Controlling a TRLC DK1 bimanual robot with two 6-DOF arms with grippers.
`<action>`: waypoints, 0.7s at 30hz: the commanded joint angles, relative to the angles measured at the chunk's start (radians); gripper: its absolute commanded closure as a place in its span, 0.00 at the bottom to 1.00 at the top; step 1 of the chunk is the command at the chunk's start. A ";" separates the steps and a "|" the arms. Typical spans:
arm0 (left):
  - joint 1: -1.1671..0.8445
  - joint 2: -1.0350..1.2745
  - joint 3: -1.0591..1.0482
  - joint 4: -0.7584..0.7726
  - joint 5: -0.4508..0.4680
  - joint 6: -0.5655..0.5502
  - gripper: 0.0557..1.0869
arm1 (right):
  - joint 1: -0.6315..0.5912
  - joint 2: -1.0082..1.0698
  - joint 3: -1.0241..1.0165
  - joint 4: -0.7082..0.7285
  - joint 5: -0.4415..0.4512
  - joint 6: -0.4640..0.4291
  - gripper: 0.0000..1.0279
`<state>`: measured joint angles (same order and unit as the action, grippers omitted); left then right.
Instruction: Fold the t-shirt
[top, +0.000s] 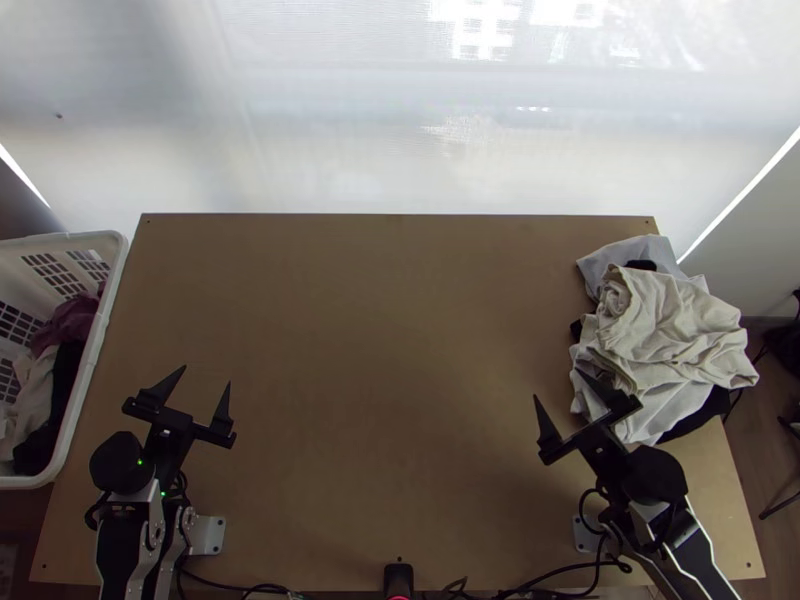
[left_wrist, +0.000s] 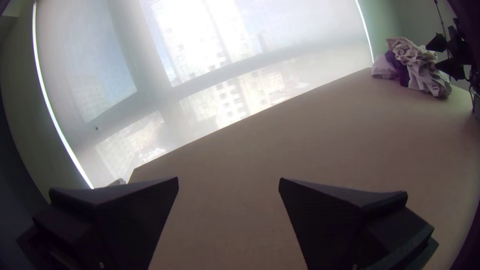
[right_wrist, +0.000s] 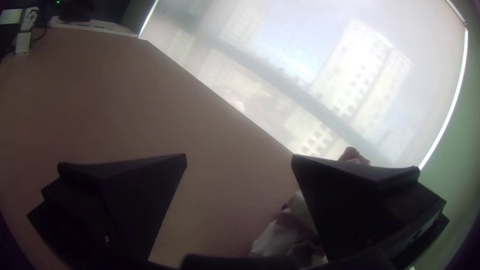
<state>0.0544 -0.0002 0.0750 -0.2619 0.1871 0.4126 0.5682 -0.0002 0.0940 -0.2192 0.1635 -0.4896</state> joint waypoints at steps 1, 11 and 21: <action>-0.002 0.000 0.002 -0.002 0.012 0.002 0.05 | 0.006 -0.001 0.000 -0.048 -0.171 0.009 0.05; -0.004 0.000 0.002 -0.023 0.163 -0.015 0.05 | 0.045 -0.001 0.000 -0.051 -0.183 0.008 0.05; -0.001 0.002 0.003 -0.027 0.189 -0.015 0.05 | 0.056 0.000 0.000 -0.068 -0.188 -0.081 0.05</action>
<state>0.0498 -0.0013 0.0765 -0.2855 0.3592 0.4015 0.6331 -0.0029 0.0940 -0.2752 -0.0174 -0.5179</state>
